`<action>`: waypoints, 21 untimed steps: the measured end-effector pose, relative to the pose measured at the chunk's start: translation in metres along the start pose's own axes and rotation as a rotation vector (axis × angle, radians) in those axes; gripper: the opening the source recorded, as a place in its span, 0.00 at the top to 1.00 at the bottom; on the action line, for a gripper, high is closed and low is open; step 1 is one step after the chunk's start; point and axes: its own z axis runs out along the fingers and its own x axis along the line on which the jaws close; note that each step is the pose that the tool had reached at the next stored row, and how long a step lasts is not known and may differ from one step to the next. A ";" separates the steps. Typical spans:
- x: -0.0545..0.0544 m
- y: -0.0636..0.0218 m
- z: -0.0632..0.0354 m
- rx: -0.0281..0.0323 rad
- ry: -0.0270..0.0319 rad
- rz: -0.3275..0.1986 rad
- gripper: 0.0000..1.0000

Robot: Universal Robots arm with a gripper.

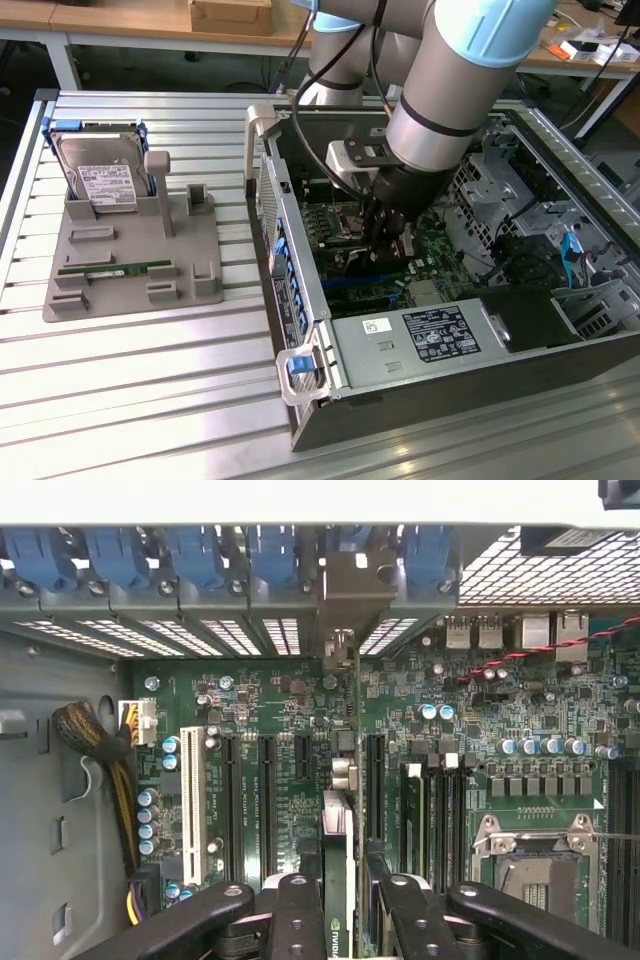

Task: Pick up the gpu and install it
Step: 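Insert the gpu into the slot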

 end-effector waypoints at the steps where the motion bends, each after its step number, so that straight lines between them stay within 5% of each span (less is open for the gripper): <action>1: 0.000 0.0000 0.0009 0.0000 0.0005 0.000 0.73; 20: 0.000 0.0024 0.0114 0.0011 -0.0004 0.007 0.73; 21: 0.001 0.0024 0.0109 0.0006 0.0010 0.007 0.66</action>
